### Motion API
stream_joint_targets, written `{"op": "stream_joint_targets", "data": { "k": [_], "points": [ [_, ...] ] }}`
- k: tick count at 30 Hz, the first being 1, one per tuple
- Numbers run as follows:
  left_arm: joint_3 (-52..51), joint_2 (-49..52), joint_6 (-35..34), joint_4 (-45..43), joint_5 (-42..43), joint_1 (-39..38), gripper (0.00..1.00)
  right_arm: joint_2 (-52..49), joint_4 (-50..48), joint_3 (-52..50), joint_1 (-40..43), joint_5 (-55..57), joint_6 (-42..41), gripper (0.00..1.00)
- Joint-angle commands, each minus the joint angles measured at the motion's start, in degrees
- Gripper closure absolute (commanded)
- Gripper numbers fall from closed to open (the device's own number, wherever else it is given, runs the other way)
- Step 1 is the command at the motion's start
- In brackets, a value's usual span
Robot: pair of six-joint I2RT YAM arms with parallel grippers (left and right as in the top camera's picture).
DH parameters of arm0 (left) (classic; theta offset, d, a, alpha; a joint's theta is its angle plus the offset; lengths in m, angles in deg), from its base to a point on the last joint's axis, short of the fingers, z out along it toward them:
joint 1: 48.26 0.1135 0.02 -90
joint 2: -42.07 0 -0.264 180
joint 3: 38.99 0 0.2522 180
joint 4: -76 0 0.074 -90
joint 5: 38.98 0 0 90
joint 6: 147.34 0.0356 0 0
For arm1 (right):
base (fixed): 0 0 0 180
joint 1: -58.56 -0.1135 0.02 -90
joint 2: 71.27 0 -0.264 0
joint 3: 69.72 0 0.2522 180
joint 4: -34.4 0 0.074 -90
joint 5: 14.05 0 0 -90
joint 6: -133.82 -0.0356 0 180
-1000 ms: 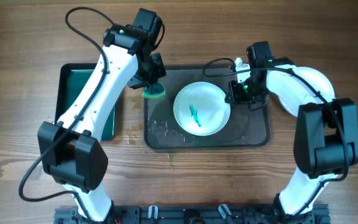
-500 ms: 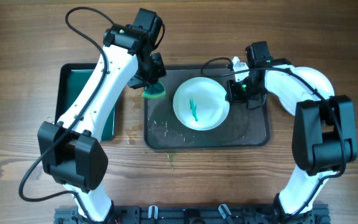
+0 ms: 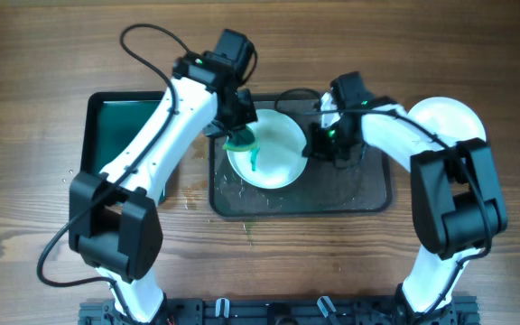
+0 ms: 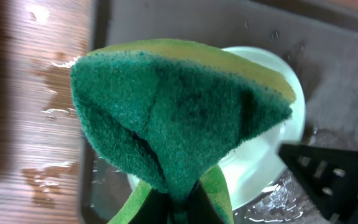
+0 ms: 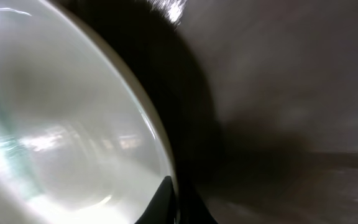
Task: Clean dirty plates on tray and stack at the side
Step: 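Bring the sponge with the left gripper onto the held plate, then scrub the plate with the sponge while right gripper holds the rim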
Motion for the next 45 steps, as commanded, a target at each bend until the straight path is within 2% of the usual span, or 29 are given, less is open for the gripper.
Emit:
{"op": "stream_joint_targets", "data": {
  "k": [1, 12, 22, 24, 28, 30, 39, 41, 43, 45],
  "points": [
    [-3.48, 1.42, -2.08, -2.38, 1.03, -1.27, 0.96, -1.09, -2.32, -4.55, -1.4, -0.24, -5.07, 0.96],
    [-10.32, 5.35, -0.26, -6.21, 0.98, -1.88, 0.96, -1.09, -2.84, -4.74, -1.25, -0.98, -4.81, 0.96],
    [-19.12, 6.51, 2.23, -14.53, 1.44, -4.79, 0.96, -1.09, -2.86, -4.74, -1.25, -1.05, -4.81, 0.96],
    [-20.61, 6.51, 4.07, -17.03, 5.44, -5.11, 0.96, -1.09, -2.84, -4.74, -1.25, -1.2, -4.74, 0.96],
    [-21.09, 6.54, 12.22, -21.35, 21.79, -5.09, 0.96, -1.09, -2.86, -4.74, -1.25, -1.18, -4.52, 0.96],
    [-21.09, 6.54, 13.18, -23.08, 24.65, -5.09, 0.96, -1.09, -2.84, -4.74, -1.25, -1.2, -4.39, 0.96],
    [-20.59, 6.51, 13.16, -25.14, 24.5, -2.12, 0.96, -1.09, -2.84, -4.74, -1.25, -1.2, -4.15, 0.96],
    [-20.55, 6.49, 11.74, -24.02, 22.21, -0.42, 0.96, -1.09, -2.82, -4.74, -1.25, -1.2, -4.11, 0.96],
    [-20.46, 6.29, 6.16, -20.57, 13.62, 1.6, 0.96, -1.09, -2.84, -4.74, -1.25, -1.2, -3.91, 0.96],
    [-20.17, 6.21, 0.59, -15.02, 1.25, 3.5, 0.96, -1.09, -2.86, -4.74, -1.25, -1.22, -3.93, 0.96]
  ]
}}
